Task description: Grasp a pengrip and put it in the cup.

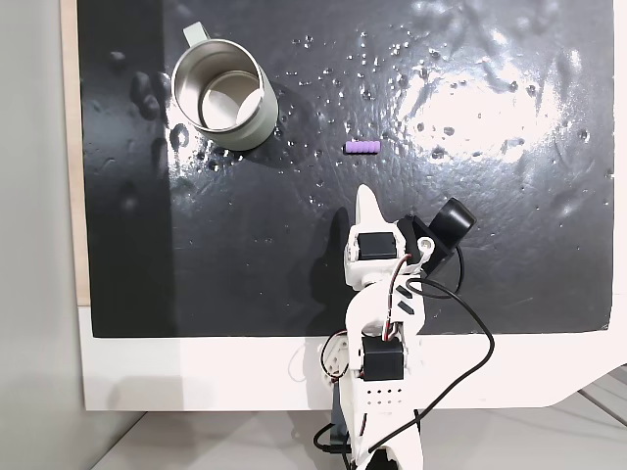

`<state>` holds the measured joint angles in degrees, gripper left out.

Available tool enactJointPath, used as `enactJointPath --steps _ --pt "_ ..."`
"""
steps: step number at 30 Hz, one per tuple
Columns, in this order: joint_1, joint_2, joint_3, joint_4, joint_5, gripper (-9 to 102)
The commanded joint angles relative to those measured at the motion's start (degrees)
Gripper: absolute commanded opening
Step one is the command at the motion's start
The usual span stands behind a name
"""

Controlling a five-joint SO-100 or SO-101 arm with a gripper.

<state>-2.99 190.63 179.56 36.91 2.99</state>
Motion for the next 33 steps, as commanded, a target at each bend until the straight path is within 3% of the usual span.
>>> enactJointPath --steps 1,18,23,33 --pt "-1.32 0.62 3.16 -0.70 -1.58 0" --pt "-1.23 -0.62 -2.81 -0.53 -1.14 0" --pt "-2.46 -17.31 -18.11 2.20 -0.09 0" --pt "-3.34 -49.04 -54.23 18.11 1.49 1"
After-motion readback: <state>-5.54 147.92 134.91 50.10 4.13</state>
